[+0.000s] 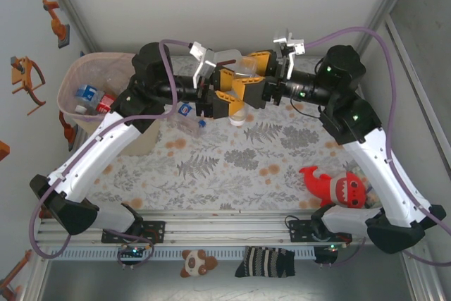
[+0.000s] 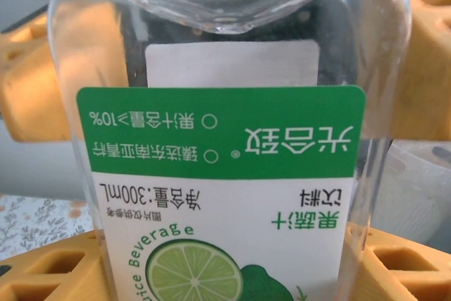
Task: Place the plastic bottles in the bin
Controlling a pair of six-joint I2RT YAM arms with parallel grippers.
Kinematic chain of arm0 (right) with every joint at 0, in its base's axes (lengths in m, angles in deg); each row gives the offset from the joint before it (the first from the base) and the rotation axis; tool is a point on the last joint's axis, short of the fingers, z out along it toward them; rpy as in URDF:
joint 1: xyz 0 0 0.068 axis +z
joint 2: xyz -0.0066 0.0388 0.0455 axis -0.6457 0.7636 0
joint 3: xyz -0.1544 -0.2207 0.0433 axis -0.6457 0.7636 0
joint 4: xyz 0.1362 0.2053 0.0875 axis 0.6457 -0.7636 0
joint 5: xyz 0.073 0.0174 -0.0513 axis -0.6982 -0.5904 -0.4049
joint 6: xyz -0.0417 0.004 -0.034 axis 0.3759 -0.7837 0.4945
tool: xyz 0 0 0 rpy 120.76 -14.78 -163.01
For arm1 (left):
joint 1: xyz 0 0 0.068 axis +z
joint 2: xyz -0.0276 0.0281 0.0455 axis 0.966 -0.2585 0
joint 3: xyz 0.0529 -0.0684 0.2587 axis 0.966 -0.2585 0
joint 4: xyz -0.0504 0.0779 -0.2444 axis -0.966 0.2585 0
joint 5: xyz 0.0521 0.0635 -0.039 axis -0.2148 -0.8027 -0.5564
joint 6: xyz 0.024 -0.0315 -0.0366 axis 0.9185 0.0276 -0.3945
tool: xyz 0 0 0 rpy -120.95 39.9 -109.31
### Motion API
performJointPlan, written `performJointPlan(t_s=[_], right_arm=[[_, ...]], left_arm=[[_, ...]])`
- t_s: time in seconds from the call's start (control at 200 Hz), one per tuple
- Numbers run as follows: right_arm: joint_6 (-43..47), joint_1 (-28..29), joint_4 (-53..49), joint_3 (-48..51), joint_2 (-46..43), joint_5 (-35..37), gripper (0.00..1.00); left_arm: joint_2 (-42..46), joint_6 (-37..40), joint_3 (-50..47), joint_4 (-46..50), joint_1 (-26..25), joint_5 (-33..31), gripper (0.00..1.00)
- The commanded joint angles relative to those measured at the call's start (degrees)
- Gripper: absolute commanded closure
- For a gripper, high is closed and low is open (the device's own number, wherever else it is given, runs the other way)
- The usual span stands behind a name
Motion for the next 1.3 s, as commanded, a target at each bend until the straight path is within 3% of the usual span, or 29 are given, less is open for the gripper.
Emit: performJointPlan(t_s=[0.0, 0.155, 0.376, 0.531, 0.681, 0.846, 0.951, 1.066, 1.297], right_arm=[[1.9, -0.11, -2.22, -0.32, -2.95, 4.01, 0.09], [5.23, -0.15, -7.58, -0.62, -5.65, 10.53, 0.07], [9.18, -0.15, -12.85, -1.02, -7.93, 15.45, 0.06], [9.73, -0.16, -13.76, -1.19, -7.58, 15.59, 0.06], [9.77, -0.16, -13.93, -1.44, -6.73, 14.97, 0.07], [9.8, -0.16, -13.99, -1.63, -6.27, 14.88, 0.07], [9.78, -0.16, -14.07, -1.66, -6.24, 14.93, 0.07], [9.73, -0.16, -14.25, -1.63, -6.19, 14.95, 0.07], [9.81, -0.16, -14.39, -1.45, -6.43, 15.06, 0.07]], left_arm=[[1.75, 3.0, 1.65, 3.24, 1.23, -1.25, 0.46], [3.13, 2.21, 1.66, 7.56, 6.04, -6.59, 0.46], [3.59, 2.36, 5.94, 23.45, 16.6, -14.61, 0.46], [3.99, -2.04, 7.13, 29.7, 28.09, -14.68, 0.46], [3.26, -6.58, 7.41, 33.63, 40.25, -10.41, 0.48], [2.22, -6.63, 8.33, 38.4, 48.5, -11.42, 0.49], [0.34, -3.65, 10.52, 44.11, 51.11, -15.77, 0.49], [-2.37, 1.03, 13.71, 51.4, 51.27, -25.77, 0.49], [-6.24, 5.42, 16.17, 57.34, 51.1, -35.19, 0.49]])
